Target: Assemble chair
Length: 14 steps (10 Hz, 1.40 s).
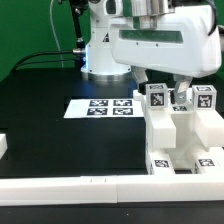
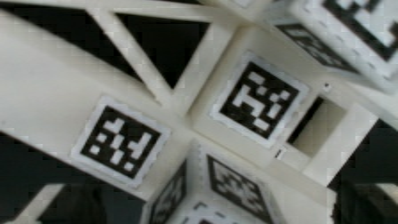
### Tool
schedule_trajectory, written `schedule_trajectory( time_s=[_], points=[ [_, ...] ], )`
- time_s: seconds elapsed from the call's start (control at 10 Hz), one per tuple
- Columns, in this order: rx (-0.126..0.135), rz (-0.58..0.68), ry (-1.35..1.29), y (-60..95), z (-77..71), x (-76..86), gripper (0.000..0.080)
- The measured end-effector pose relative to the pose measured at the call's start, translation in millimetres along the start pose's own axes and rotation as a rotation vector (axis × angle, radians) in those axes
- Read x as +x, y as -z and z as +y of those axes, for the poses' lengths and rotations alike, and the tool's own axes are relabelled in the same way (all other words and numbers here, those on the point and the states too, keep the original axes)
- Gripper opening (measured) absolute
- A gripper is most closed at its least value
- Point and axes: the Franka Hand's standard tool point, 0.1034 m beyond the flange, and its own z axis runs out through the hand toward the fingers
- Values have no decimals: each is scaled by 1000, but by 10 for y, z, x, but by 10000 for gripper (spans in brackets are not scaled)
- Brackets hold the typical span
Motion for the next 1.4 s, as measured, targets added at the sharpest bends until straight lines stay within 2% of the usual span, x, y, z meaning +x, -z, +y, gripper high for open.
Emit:
schedule_trajectory(
  time_s=[0.2,0.3,0.4,0.5,0.6,0.7,0.8,1.0,1.2,1.3,1.4],
  points=[
    [-1,1,149,0,2,2,649],
    [-26,17,457,4,11,14,649],
    [-36,21,603,8,11,20,649],
    [-36,21,604,5,10,17,649],
    [-36,22,575,5,11,18,559],
    [-36,22,577,5,11,19,377],
    [-33,21,493,3,11,14,280],
    [-28,23,298,4,8,13,280],
    [-21,37,-83,22,-14,2,280],
    [-7,34,-274,25,-28,4,280],
    [28,33,-469,26,-48,28,280]
  ],
)
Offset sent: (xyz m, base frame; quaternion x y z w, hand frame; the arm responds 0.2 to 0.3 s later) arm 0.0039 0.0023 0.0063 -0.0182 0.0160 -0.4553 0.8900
